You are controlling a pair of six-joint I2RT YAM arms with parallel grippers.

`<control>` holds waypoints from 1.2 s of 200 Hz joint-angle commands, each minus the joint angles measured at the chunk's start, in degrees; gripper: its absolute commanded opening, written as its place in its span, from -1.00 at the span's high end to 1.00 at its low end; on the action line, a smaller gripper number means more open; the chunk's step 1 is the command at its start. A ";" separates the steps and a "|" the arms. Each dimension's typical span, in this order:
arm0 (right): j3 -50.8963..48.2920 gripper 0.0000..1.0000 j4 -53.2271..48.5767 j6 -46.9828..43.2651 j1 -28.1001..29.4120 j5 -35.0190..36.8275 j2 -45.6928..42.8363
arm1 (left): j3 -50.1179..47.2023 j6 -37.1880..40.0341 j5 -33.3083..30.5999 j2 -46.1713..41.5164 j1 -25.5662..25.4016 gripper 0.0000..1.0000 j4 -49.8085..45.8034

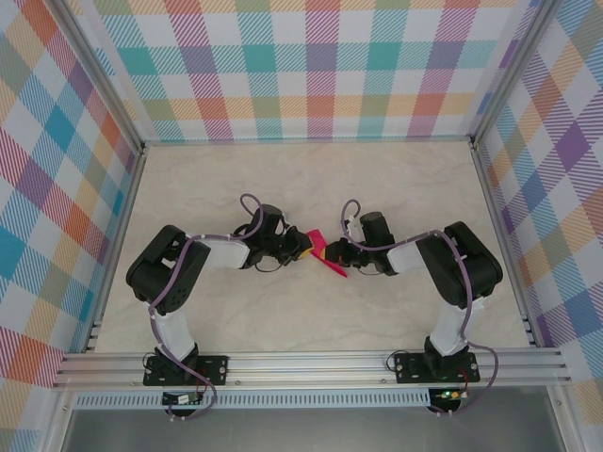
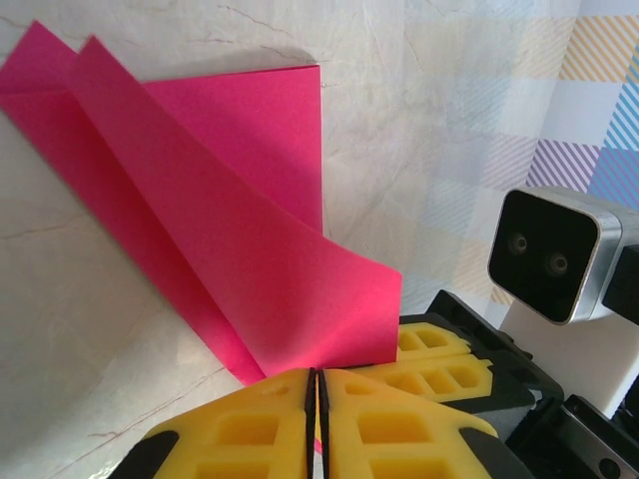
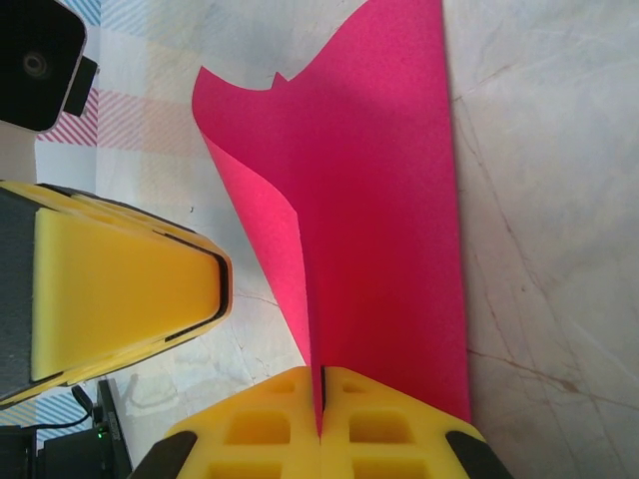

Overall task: Fold a paper plane with a square sheet of paper (pick it up from the middle)
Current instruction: Fold the wing for the fifth time at the center of the table.

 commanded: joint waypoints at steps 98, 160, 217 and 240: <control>1.75 0.82 -2.68 0.28 -0.57 -2.71 2.02 | 1.34 0.96 -0.16 3.13 -2.27 0.77 3.22; 2.53 0.80 -5.47 -1.42 -0.58 -1.99 2.69 | 1.19 1.10 -0.16 3.20 -2.27 0.77 4.15; 2.76 0.78 -6.87 -2.23 -0.57 -1.55 3.04 | 1.82 1.50 -0.26 4.09 -2.32 0.80 2.29; 2.92 0.74 -7.59 -2.60 -0.57 -1.64 2.96 | 1.99 1.50 -0.67 4.39 -2.23 0.81 1.62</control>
